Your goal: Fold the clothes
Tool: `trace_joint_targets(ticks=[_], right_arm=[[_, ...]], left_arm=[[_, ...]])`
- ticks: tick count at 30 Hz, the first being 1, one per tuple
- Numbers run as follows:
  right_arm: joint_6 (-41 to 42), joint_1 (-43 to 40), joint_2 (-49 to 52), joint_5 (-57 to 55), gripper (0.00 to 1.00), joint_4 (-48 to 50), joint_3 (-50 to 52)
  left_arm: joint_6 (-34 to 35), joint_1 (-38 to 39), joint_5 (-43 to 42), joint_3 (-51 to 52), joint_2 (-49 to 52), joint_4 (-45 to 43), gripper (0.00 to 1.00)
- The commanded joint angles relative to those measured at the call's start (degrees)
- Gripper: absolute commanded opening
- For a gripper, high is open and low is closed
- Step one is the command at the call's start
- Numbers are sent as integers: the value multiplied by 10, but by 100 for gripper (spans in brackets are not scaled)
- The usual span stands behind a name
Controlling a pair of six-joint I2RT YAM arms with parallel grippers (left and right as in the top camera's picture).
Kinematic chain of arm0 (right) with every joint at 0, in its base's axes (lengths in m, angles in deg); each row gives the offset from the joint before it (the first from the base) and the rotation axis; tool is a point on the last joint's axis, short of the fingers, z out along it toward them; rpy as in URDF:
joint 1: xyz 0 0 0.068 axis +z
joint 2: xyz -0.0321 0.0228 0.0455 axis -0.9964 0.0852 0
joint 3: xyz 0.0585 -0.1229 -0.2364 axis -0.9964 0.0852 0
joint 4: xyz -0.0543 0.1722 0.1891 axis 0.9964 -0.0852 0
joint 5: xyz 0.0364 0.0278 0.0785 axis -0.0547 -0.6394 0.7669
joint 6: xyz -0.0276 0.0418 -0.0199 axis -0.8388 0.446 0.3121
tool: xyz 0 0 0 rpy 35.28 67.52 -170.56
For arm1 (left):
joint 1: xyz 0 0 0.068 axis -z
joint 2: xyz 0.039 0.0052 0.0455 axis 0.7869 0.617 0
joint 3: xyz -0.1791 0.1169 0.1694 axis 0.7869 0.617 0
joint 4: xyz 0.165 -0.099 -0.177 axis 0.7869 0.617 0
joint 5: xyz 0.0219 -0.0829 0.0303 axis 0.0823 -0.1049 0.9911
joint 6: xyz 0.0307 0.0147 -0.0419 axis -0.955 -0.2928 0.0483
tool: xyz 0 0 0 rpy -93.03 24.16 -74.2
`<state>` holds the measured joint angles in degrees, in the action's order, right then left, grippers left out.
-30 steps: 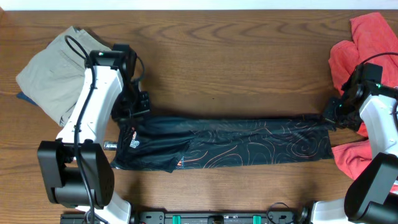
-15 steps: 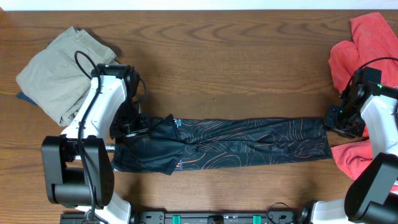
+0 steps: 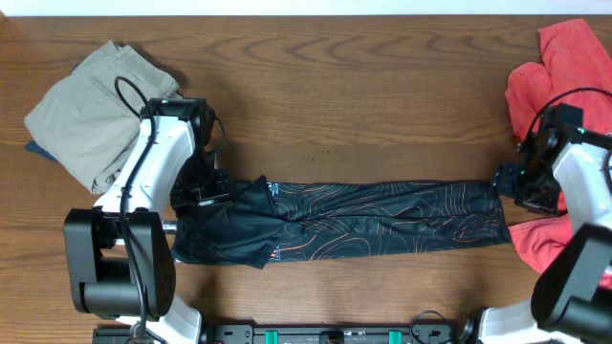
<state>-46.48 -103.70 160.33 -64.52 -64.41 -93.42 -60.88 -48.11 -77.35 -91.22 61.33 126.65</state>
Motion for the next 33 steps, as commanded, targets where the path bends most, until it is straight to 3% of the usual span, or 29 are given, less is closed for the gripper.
trace_joint_targets(ticks=[1,9,11,14,17,20,22,24,28,33], right_arm=[[-39,-3,42,17,80,1,0],[-51,-2,122,37,83,31,0],[-60,-2,132,50,80,37,0],[-60,-2,139,55,65,43,0],[-60,-2,139,56,38,46,0],[-60,-2,139,56,31,49,0],[-60,-2,139,56,21,49,0],[-60,-2,139,56,1,52,0],[-53,-3,139,51,1,50,-7],[1,-19,137,-7,1,-19,-90]], left_arm=[[0,-3,3,2,-2,-4,62],[0,-3,3,2,-2,-15,63],[0,-3,3,2,-2,-15,63],[0,-3,3,2,-2,-15,63],[0,-3,3,2,-2,-16,63],[0,-3,3,2,-2,-16,64],[0,-3,3,2,-2,-16,64],[0,-3,3,2,-2,-16,64],[0,-3,3,2,-2,-16,63],[0,-3,3,2,-2,-17,64]])
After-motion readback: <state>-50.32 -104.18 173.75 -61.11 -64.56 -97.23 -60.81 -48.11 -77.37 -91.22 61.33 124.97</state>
